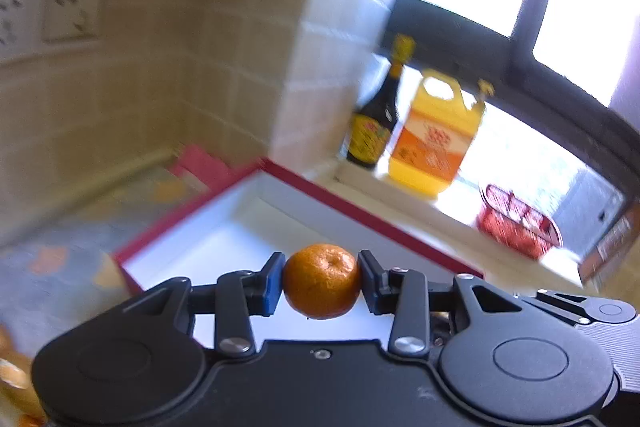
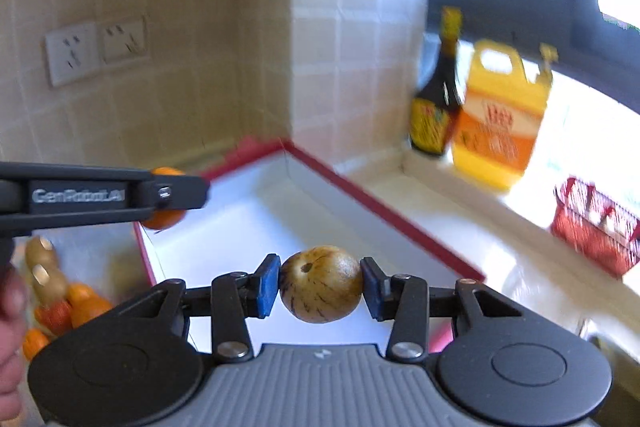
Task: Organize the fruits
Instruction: 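Carry the mandarin and pear into the white box and open both tools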
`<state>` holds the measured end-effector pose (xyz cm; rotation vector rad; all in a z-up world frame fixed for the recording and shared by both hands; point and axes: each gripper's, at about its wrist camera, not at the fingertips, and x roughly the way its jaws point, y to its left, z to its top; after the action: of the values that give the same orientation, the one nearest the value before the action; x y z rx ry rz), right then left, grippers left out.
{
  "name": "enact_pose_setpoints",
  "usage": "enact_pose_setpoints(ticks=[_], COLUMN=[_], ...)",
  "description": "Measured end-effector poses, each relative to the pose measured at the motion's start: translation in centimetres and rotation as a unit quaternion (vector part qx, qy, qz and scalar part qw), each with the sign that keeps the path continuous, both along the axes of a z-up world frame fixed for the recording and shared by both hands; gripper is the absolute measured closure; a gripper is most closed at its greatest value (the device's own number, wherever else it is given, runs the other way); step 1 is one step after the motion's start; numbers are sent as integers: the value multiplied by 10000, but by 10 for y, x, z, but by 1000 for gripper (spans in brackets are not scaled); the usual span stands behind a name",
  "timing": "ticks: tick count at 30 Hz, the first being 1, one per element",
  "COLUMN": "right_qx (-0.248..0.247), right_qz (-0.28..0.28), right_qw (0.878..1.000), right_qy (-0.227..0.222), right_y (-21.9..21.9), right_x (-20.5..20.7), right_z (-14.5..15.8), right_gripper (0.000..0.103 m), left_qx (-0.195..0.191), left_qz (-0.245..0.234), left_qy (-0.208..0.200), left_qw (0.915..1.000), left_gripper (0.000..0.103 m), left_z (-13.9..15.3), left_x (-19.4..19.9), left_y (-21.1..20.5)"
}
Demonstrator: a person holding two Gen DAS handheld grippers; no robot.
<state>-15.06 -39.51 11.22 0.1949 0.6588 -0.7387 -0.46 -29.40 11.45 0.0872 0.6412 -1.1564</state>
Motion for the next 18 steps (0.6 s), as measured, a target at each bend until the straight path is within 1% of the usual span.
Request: enact_pose_setpoints(ticks=[3, 5, 7, 12, 15, 16, 17, 18], right_qx=[519, 715, 726, 493, 455, 408, 324, 234], right_qz=[-45, -54, -3, 176, 245, 265, 269, 288], right_qw=[9985, 9972, 9968, 9975, 9974, 9976, 9980, 9984], right_qy=[139, 229, 326, 471, 502, 497, 473, 428], right_y=[-8, -8, -3, 13, 18, 20, 23, 25], right_x=[-6, -9, -9, -10, -12, -14, -17, -19], right_z=[-20, -29, -34, -33, -30, -29, -26, -22], right_gripper=[58, 58, 58, 57, 57, 55, 49, 45], left_qx=[296, 481, 572, 647, 693, 748, 770, 724], left_qz=[-93, -47, -32, -14, -20, -43, -71, -167], left_qy=[238, 307, 357, 461, 515, 576, 674, 783], left_qw=[9992, 9984, 9977, 9968, 9963, 9955, 9947, 9942], left_gripper=[56, 56, 56, 56, 55, 51, 34, 30], left_z=[-24, -37, -44, -45, -45, -46, -48, -48], left_x=[-3, -4, -4, -1, -1, -1, 0, 1], left_y=[-10, -12, -10, -5, -5, -5, -4, -1])
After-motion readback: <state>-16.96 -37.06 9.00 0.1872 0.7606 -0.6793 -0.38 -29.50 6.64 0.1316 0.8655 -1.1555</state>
